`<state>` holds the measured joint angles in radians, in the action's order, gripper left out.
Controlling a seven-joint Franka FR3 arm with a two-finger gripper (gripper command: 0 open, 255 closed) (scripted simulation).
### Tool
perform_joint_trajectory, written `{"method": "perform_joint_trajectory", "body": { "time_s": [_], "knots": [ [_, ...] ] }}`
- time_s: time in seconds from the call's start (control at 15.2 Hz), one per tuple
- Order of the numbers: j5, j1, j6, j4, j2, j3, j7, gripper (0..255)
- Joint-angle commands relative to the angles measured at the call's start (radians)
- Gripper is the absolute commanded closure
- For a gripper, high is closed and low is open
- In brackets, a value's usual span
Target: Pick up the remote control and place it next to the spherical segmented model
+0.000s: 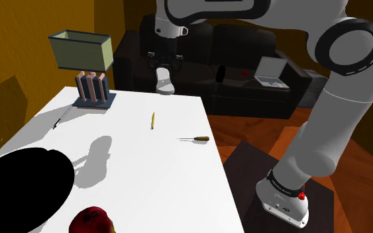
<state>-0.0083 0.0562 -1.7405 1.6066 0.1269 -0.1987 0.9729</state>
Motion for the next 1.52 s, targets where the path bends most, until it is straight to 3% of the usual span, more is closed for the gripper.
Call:
{"method": "perform_joint_trajectory", "body": {
  "time_s": [0.0,0.66,1.39,1.45],
  "knots": [
    [-0.003,0.026,0.001,0.001,-0.002,-0.02,0.047,255],
    [-0.03,0.161,0.011,-0.048,0.039,-0.117,0.28,255],
    [-0.114,0.352,0.078,-0.276,0.214,-0.202,0.544,255],
    [-0.113,0.351,0.063,-0.258,0.211,-0.201,0.543,255]
  ]
}}
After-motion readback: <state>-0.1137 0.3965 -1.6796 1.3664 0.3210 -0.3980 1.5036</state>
